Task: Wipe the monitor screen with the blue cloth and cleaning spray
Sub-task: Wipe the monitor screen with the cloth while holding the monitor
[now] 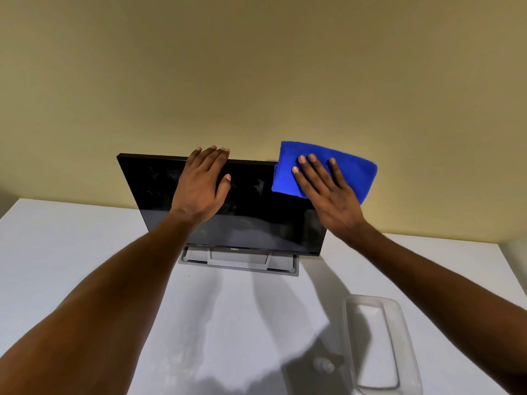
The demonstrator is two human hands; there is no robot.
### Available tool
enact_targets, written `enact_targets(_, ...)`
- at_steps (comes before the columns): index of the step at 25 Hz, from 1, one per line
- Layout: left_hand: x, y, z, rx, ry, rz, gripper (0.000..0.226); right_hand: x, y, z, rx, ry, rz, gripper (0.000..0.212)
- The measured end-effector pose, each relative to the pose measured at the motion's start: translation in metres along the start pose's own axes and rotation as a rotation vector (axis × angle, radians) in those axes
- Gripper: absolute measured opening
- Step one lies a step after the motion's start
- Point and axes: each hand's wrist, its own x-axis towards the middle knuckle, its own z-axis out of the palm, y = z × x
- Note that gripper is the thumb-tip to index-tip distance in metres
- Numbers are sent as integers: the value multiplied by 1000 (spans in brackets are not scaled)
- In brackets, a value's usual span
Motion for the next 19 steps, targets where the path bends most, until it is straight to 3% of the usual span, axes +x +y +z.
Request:
enact_targets(5,0,-1,1,-10,11,13,58,18,-60,14,125,-49,-19,82)
enact_targets(9,-1,-1,3,-18,16,15,61,23,-89,29,141,-146,-227,79)
enact_targets(19,-1,-3,4,-22,19,15,62,-37,-104,83,67,-174,-653,68)
